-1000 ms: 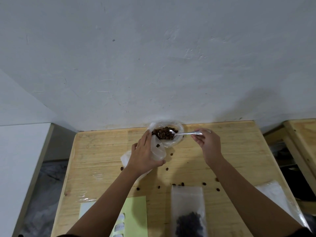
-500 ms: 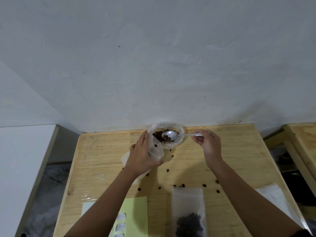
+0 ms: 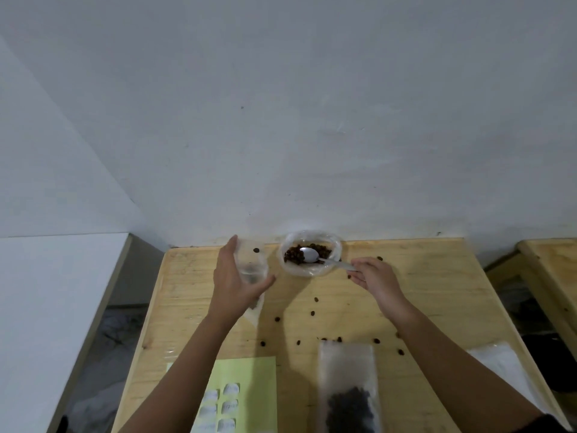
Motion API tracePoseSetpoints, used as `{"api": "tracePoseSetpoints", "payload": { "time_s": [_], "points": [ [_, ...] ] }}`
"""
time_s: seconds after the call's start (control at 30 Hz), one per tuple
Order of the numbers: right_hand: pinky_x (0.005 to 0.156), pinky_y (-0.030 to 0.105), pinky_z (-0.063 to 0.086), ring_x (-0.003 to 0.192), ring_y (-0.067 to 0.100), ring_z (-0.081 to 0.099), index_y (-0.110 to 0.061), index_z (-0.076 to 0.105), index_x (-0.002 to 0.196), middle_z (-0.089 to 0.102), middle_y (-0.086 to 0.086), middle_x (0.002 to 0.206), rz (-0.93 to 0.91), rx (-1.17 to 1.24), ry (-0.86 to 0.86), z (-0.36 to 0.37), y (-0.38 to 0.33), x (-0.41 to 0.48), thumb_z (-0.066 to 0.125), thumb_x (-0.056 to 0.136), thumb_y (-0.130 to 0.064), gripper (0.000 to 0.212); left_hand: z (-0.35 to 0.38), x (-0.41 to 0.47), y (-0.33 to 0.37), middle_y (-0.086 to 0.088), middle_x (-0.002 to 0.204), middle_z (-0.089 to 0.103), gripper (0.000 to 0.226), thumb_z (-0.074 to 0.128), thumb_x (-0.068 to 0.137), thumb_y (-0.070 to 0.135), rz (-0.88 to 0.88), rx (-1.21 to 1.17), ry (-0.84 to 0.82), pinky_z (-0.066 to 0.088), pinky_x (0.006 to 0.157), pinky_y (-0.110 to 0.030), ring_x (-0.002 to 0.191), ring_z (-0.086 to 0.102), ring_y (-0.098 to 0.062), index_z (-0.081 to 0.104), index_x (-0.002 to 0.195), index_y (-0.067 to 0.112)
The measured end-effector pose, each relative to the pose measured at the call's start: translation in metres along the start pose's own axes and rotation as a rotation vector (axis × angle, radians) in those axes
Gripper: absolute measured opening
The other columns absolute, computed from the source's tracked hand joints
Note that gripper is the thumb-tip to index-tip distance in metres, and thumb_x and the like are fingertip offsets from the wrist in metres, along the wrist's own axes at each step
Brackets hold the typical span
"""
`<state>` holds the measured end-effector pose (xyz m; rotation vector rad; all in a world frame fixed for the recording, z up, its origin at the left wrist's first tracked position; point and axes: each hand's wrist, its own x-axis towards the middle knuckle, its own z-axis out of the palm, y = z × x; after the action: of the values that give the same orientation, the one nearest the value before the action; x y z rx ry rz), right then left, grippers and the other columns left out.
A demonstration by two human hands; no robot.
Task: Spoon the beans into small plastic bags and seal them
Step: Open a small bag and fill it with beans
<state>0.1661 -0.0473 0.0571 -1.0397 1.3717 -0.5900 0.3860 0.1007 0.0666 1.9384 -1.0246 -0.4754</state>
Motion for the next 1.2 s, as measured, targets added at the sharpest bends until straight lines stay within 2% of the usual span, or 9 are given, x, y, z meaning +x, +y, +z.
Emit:
{"api": "tracePoseSetpoints", "payload": {
  "time_s": [0.13, 0.27, 0.43, 0.6, 0.77, 0.87, 0.97, 1.1, 1.2],
  "points": [
    [0.079, 0.029, 0.054, 0.082, 0.023, 0.066, 0.003, 0.065, 0.097, 0.067, 0.013, 0.085, -0.058, -0.040, 0.075, -0.022, 0.001, -0.011, 0.056, 0.090, -0.003, 0.013, -0.008, -0.004, 0.005, 0.001, 0.143, 0.034, 0.106, 0.084, 0.062, 0.041, 0.017, -0.059, 0.099, 0.029, 0.111, -0.034, 0.130, 0.030, -0.006, 0.024, 0.145, 0.012],
    [0.086, 0.039, 0.054, 0.091, 0.031, 0.066, -0.013, 0.065, 0.076, 0.067, 0.011, 0.082, -0.137, -0.088, 0.119, -0.030, 0.002, -0.030, 0.058, 0.088, -0.006, 0.016, -0.001, -0.012, 0.019, 0.010, 0.137, 0.032, 0.104, 0.085, 0.064, 0.037, 0.059, -0.080, 0.080, 0.028, 0.110, -0.032, 0.128, 0.029, -0.003, 0.025, 0.144, 0.012],
    [0.082, 0.025, 0.055, 0.091, 0.019, 0.067, -0.015, 0.066, 0.094, 0.068, 0.010, 0.097, -0.264, -0.094, -0.171, -0.014, -0.021, -0.076, 0.057, 0.091, -0.011, 0.010, 0.015, -0.029, 0.038, 0.012, 0.136, 0.031, 0.111, 0.074, 0.056, 0.062, 0.107, -0.064, -0.014, 0.028, 0.107, -0.027, 0.127, 0.029, -0.001, 0.024, 0.144, 0.015],
    [0.089, 0.028, 0.051, 0.098, 0.008, 0.064, -0.026, 0.064, 0.109, 0.066, -0.005, 0.101, -0.380, -0.448, -0.401, 0.009, -0.048, -0.113, 0.058, 0.090, -0.029, 0.021, 0.026, -0.044, 0.055, 0.001, 0.144, 0.034, 0.113, 0.068, 0.056, 0.069, 0.186, -0.042, -0.084, 0.029, 0.105, -0.028, 0.127, 0.031, -0.003, 0.025, 0.145, 0.014],
    [0.078, 0.031, 0.053, 0.086, 0.012, 0.063, -0.023, 0.054, 0.103, 0.061, -0.002, 0.094, -0.552, -0.578, -0.367, 0.014, -0.062, -0.133, 0.058, 0.090, -0.026, 0.014, 0.032, -0.050, 0.064, 0.002, 0.139, 0.038, 0.109, 0.067, 0.058, 0.066, 0.279, -0.006, -0.094, 0.031, 0.102, -0.027, 0.124, 0.034, -0.001, 0.027, 0.143, 0.011],
    [0.073, 0.033, 0.051, 0.086, 0.019, 0.061, -0.021, 0.060, 0.089, 0.062, 0.004, 0.091, -0.615, -0.785, -0.351, 0.012, -0.063, -0.132, 0.059, 0.089, -0.028, 0.007, 0.034, -0.055, 0.071, 0.008, 0.134, 0.038, 0.108, 0.068, 0.057, 0.063, 0.294, -0.014, -0.097, 0.029, 0.098, -0.023, 0.119, 0.030, 0.008, 0.028, 0.143, 0.011],
    [0.061, 0.033, 0.044, 0.068, 0.026, 0.056, -0.006, 0.064, 0.076, 0.059, 0.011, 0.074, -0.606, -0.909, -0.344, 0.009, -0.057, -0.124, 0.058, 0.088, -0.029, 0.026, 0.038, -0.063, 0.073, 0.012, 0.135, 0.033, 0.111, 0.067, 0.058, 0.065, 0.331, -0.007, -0.120, 0.028, 0.100, -0.024, 0.122, 0.027, 0.008, 0.026, 0.144, 0.008],
    [0.056, 0.030, 0.034, 0.053, 0.004, 0.047, 0.008, 0.058, 0.078, 0.053, 0.012, 0.070, -0.614, -0.894, -0.268, 0.000, -0.052, -0.121, 0.054, 0.093, -0.020, 0.032, 0.034, -0.069, 0.073, 0.013, 0.144, 0.027, 0.120, 0.077, 0.056, 0.066, 0.225, -0.071, -0.297, 0.025, 0.108, -0.026, 0.133, 0.026, -0.003, 0.016, 0.148, 0.019],
    [0.059, 0.027, 0.034, 0.063, 0.013, 0.046, 0.001, 0.056, 0.078, 0.055, 0.009, 0.075, -0.593, -0.746, -0.126, -0.011, -0.043, -0.116, 0.052, 0.094, -0.021, 0.028, 0.029, -0.069, 0.073, 0.013, 0.134, 0.042, 0.082, 0.075, 0.074, 0.047, 0.122, -0.227, -0.325, 0.041, 0.087, -0.013, 0.113, 0.048, 0.002, 0.031, 0.141, 0.028]
  ]
}}
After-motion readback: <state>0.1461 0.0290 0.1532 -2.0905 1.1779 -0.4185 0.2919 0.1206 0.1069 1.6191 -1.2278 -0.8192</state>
